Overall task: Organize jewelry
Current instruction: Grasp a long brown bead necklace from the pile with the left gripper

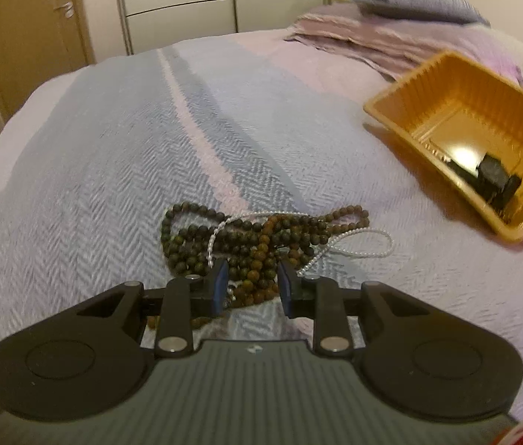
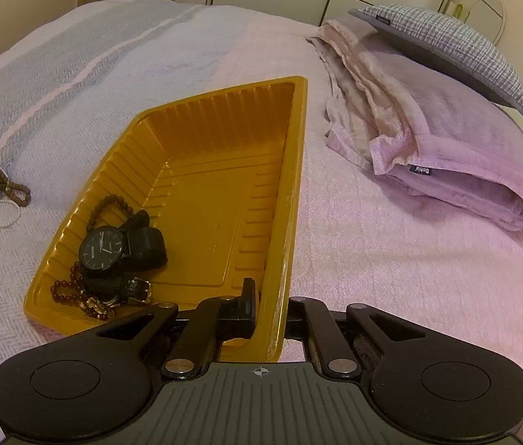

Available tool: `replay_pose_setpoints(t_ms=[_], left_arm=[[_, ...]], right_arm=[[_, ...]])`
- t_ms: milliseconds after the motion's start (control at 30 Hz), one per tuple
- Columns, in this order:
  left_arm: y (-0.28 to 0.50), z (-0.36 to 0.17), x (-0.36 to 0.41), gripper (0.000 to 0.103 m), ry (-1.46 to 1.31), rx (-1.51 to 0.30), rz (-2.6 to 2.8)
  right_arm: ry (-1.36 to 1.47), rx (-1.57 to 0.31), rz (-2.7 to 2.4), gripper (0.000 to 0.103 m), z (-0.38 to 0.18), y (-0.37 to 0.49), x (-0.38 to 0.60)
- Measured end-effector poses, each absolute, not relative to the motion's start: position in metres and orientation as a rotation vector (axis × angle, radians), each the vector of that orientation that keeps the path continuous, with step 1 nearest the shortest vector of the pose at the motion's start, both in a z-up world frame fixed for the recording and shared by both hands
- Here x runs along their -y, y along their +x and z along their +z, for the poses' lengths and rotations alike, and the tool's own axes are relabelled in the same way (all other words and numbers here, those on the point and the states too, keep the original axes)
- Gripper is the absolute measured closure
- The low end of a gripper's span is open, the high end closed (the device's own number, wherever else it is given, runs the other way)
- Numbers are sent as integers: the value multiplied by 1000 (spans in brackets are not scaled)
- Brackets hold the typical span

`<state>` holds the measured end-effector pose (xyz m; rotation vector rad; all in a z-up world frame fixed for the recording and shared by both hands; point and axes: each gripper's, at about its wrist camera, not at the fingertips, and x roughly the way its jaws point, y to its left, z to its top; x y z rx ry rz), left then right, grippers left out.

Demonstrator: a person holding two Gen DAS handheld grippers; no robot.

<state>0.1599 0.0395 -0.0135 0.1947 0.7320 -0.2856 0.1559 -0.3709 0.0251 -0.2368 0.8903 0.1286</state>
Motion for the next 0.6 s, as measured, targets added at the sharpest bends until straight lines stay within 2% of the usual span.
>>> replay_pose_setpoints(t_ms=[267, 367, 600], left_arm=[[186, -26, -29, 88, 321, -781, -375], [190, -28, -27, 96, 340, -800, -391], [177, 0, -33, 97, 337, -757, -404]], right_arm=[[-241, -890, 126, 97, 25, 156, 370], [-240, -890, 124, 97, 25, 156, 370], [-247, -883, 121, 97, 24, 155, 368]])
